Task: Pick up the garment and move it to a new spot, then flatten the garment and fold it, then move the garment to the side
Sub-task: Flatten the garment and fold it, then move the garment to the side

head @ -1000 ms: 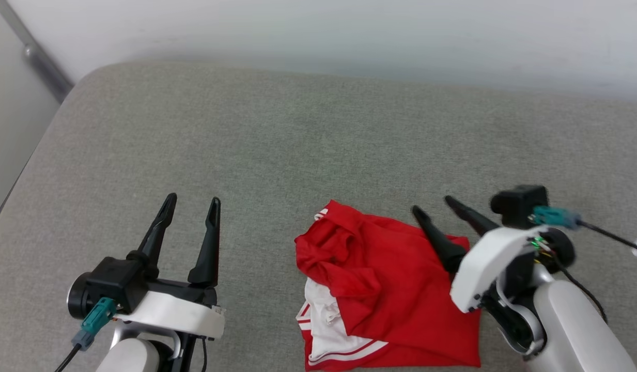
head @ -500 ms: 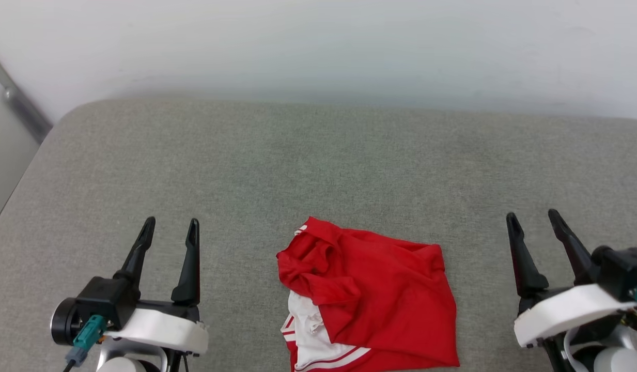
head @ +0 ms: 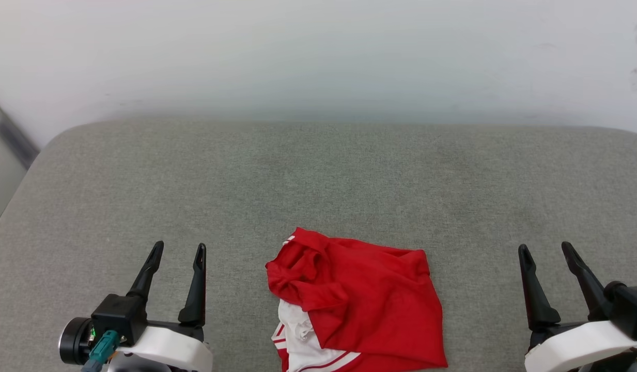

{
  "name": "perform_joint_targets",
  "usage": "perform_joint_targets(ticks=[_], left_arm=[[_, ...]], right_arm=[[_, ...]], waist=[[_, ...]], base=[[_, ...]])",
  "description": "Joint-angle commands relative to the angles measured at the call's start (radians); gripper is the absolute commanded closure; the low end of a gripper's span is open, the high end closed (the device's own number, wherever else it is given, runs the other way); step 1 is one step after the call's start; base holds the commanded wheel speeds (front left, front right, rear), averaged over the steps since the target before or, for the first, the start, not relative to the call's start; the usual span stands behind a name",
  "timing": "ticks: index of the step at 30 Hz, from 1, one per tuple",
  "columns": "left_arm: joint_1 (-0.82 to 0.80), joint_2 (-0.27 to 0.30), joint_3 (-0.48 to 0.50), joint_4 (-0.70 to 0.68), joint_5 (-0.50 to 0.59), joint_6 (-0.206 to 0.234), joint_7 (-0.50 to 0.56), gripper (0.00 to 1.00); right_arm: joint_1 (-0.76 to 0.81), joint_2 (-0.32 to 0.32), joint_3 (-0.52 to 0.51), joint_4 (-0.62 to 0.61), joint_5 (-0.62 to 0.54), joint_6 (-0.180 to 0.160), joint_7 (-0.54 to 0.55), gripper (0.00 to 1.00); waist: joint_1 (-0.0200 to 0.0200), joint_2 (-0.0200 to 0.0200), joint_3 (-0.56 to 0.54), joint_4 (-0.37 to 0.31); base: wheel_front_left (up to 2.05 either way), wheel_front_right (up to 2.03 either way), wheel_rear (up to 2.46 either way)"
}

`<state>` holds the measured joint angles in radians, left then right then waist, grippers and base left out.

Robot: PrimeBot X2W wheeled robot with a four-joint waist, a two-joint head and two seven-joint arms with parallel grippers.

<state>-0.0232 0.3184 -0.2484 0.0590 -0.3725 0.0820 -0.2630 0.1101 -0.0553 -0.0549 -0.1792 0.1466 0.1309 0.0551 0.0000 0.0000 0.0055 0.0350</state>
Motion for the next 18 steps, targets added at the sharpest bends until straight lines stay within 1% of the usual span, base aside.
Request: perform_joint_targets(ticks=[1, 11, 14, 16, 18], left_arm=[[0.016, -0.003, 0.002, 0.003, 0.004, -0.002, -0.002, 0.00], [-0.013, -0.018, 0.016, 0.016, 0.009, -0.015, -0.002, 0.00], [-0.019, -0.024, 0.027, 0.010, 0.013, -0.017, -0.002, 0.00], [-0.025, -0.029, 0.037, 0.003, 0.015, -0.019, -0.002, 0.00], [-0.029, -0.035, 0.047, -0.001, 0.018, -0.022, -0.002, 0.00]], right_arm=[[0.014, 0.006, -0.002, -0.012, -0.006, 0.000, 0.003, 0.00], [0.010, 0.007, -0.010, -0.033, 0.014, 0.000, 0.017, 0.00], [0.003, 0.007, -0.029, -0.024, 0.028, 0.000, 0.033, 0.00], [-0.004, 0.006, -0.063, -0.006, 0.052, -0.001, 0.067, 0.00], [-0.017, 0.006, -0.100, 0.029, 0.113, 0.000, 0.134, 0.00]], waist=[[0.0000, 0.0000, 0.002, -0.002], [0.0000, 0.0000, 0.016, -0.008], [0.0000, 0.0000, 0.025, -0.009], [0.0000, 0.0000, 0.034, -0.009], [0.0000, 0.0000, 0.042, -0.007]], base=[[0.00, 0.00, 0.00], [0.00, 0.00, 0.00], [0.00, 0.00, 0.00], [0.00, 0.00, 0.00], [0.00, 0.00, 0.00]])
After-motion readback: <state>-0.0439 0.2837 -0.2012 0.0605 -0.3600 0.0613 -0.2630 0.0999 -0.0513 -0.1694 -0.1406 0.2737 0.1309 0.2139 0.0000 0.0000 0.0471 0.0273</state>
